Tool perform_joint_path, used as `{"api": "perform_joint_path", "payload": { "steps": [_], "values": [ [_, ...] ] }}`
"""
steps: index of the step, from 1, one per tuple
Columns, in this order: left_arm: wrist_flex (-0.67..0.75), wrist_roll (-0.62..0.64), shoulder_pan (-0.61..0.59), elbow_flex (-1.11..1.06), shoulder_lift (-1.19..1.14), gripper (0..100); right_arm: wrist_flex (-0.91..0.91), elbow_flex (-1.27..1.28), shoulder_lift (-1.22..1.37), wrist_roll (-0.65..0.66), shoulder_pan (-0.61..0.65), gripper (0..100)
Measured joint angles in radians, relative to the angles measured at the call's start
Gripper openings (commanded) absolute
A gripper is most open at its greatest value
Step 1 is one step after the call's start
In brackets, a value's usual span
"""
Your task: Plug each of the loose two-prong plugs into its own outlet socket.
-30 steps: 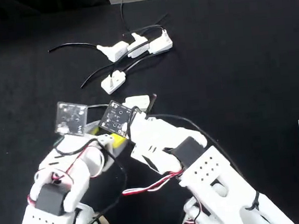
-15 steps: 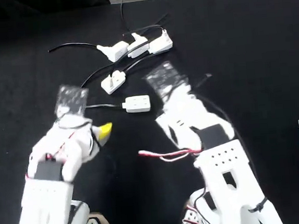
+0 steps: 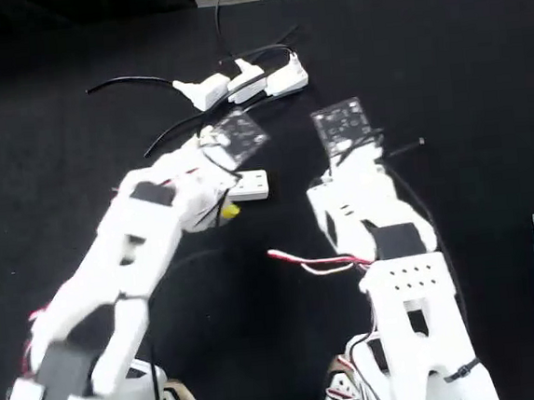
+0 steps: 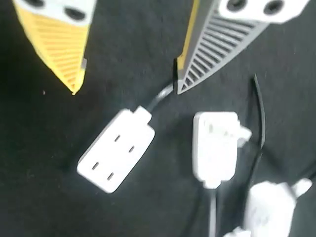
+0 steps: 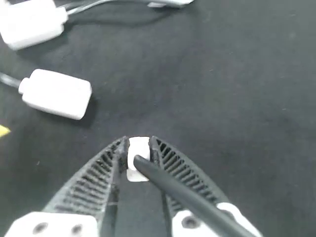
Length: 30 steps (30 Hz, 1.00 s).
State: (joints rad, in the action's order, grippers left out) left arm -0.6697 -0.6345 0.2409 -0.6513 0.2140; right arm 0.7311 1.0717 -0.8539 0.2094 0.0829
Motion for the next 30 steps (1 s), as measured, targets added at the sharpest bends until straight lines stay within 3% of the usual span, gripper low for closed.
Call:
{"api": "perform_joint_path", "payload": {
  "steps": [12, 16, 23, 30],
  "values": [
    [0.002, -0.13, 0.017, 0.341, -0.397, 29, -0.003, 0.0, 0.0, 0.0, -0.006, 1.1],
    [0.002, -0.144, 0.038, 0.35, -0.43, 28, -0.003, 0.0, 0.0, 0.0, -0.006, 1.1],
    [0.003, -0.11, 0.057, 0.313, -0.431, 8, -0.003, 0.0, 0.0, 0.0, -0.006, 1.1],
    [0.006, -0.003, 0.054, 0.173, -0.33, 8, -0.006, 0.026, 0.0, -0.044, -0.005, 1.1]
  ]
}}
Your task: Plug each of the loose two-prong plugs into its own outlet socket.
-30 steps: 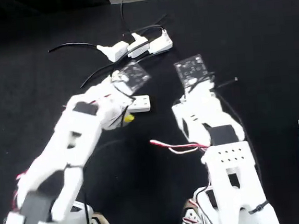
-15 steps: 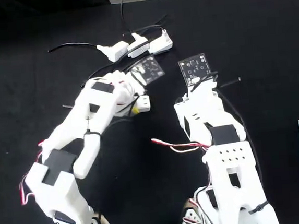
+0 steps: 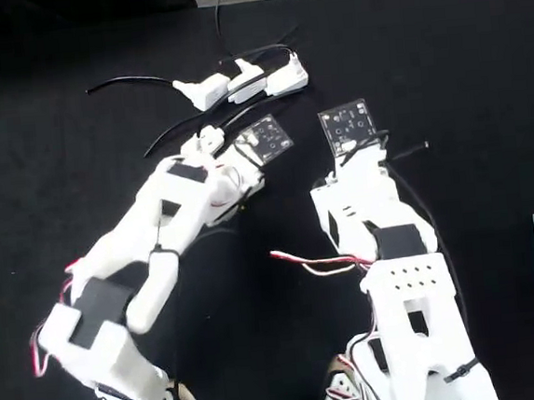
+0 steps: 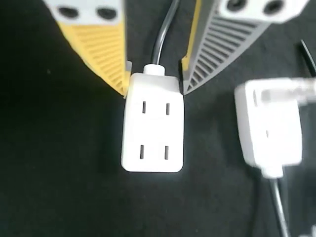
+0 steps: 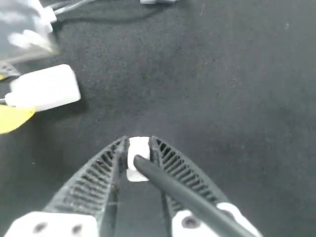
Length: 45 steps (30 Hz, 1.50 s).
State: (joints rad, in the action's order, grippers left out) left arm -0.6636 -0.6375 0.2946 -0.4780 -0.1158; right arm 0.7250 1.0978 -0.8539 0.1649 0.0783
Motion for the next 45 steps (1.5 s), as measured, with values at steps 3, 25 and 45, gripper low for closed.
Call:
{"api": "perform_joint_path", "payload": {
  "steps": [3, 25, 45],
  "values": [
    [-0.002, 0.052, 0.0, -0.097, 0.098, 18, 0.0, 0.002, 0.0, -0.058, 0.029, 1.2],
    [-0.068, 0.236, -0.241, -0.577, 0.752, 32, -0.574, 0.31, 0.0, -0.196, 0.298, 1.1],
    [0.005, 0.336, -0.367, -0.793, 0.911, 32, -0.445, -0.064, 0.502, -0.141, 0.404, 1.1]
  ]
}}
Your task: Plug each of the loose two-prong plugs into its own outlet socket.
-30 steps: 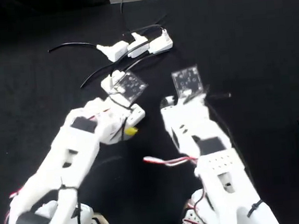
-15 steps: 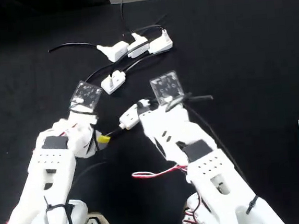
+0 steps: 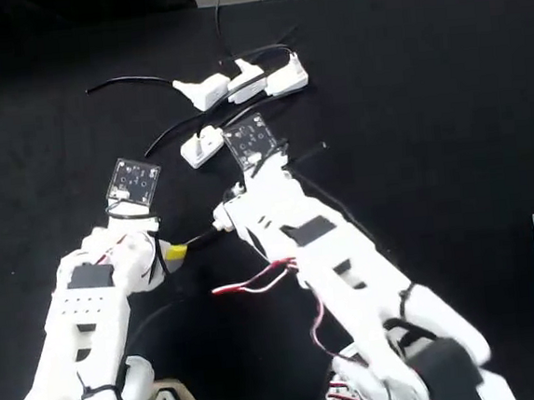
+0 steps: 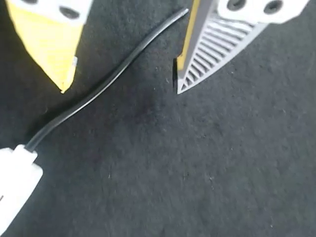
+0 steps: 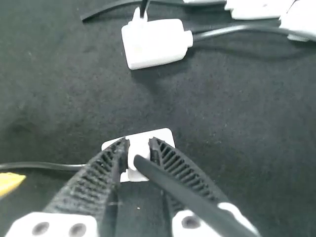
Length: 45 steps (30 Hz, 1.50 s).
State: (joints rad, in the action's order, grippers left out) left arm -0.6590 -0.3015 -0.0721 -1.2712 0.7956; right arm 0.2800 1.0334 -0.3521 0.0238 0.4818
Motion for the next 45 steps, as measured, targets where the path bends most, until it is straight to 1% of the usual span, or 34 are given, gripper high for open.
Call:
{"api": "perform_joint_path", "payload": {
  "steps": [7, 11, 17, 22, 28, 36, 45],
  "values": [
    [0.0, 0.0, 0.0, 0.0, 0.002, 32, -0.006, -0.005, 0.029, 0.0, -0.002, 1.1],
    [0.0, 0.0, 0.0, 0.0, 0.002, 32, -0.044, -0.005, 0.031, 0.0, -0.031, 1.1],
    [0.0, 0.0, 0.0, 0.0, 0.002, 32, -0.049, -0.005, 0.031, 0.0, -0.038, 1.1],
    [0.0, 0.0, 0.0, 0.0, 0.002, 32, -0.061, -0.025, 0.092, 0.0, -0.038, 1.1],
    [0.0, 0.0, 0.0, 0.0, 0.002, 32, -0.072, -0.064, 0.144, 0.041, -0.038, 1.1],
    [0.0, 0.0, 0.0, 0.0, 0.002, 32, -0.072, -0.064, 0.146, 0.046, -0.077, 1.1],
    [0.0, 0.0, 0.0, 0.0, 0.002, 32, -0.025, -0.066, 0.127, 0.046, -0.072, 1.1]
  ]
}}
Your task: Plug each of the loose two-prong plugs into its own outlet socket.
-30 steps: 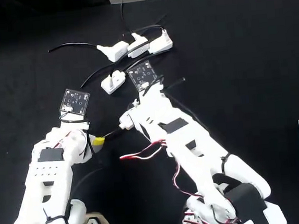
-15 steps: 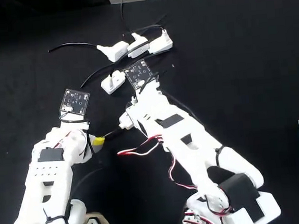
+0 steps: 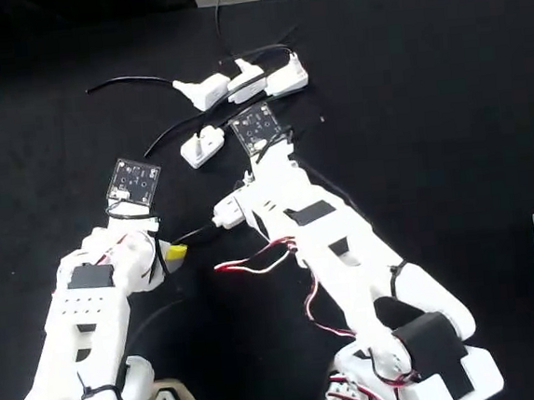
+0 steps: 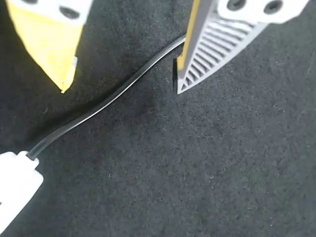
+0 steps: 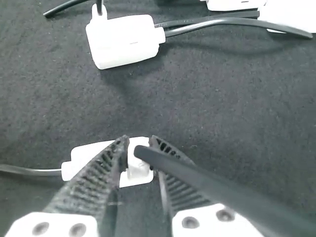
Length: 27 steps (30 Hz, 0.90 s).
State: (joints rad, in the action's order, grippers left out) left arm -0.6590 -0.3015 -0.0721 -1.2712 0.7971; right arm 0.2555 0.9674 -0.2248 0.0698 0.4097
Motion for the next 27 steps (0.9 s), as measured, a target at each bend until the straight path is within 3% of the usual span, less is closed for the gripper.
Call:
{"api": "perform_joint_path", "payload": {
  "steps": [9, 18, 27],
  "values": [
    [0.005, 0.0, 0.0, 0.0, 0.0, 32, 0.003, -0.037, 0.052, -0.017, 0.029, 1.1],
    [0.008, 0.0, 0.0, 0.0, 0.0, 32, 0.173, -0.172, 0.123, -0.028, 0.029, 1.1],
    [0.008, 0.0, 0.0, 0.0, 0.0, 32, 0.212, -0.132, 0.061, -0.028, 0.031, 1.1]
  ]
}}
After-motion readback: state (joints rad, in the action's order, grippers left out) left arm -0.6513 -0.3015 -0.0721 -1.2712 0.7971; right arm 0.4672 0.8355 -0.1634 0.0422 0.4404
